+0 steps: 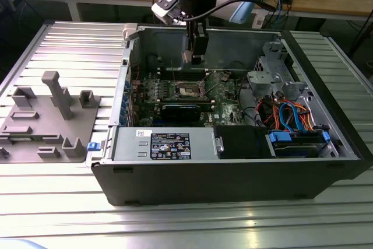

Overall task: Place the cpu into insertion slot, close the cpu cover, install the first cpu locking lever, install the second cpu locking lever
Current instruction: 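Place the cpu into insertion slot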

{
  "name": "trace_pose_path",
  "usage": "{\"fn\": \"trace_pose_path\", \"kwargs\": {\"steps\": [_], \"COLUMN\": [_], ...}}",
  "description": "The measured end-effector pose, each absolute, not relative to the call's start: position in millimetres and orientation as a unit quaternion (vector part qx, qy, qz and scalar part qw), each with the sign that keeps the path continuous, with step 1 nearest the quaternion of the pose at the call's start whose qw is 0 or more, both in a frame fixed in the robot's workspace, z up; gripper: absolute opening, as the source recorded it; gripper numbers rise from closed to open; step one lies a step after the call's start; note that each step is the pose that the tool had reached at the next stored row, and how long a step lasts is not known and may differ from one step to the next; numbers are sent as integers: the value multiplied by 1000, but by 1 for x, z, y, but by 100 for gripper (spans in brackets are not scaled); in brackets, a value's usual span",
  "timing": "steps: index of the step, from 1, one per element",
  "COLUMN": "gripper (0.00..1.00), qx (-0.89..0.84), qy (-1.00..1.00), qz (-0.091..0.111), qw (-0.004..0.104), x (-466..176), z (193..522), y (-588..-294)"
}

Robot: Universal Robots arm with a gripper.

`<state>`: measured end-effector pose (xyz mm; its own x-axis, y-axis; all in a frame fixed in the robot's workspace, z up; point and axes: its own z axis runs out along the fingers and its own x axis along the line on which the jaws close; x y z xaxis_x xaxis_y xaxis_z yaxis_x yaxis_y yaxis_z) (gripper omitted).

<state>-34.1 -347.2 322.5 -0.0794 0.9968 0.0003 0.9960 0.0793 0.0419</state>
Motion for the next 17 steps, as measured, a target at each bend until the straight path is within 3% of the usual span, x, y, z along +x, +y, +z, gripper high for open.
{"fn": "trace_pose_path", "kwargs": {"steps": [17], "gripper": [54], "qx": [689], "qy": [725], "qz": [17], "qw": [16], "x": [-34], "z": [311], "y": [-344]}}
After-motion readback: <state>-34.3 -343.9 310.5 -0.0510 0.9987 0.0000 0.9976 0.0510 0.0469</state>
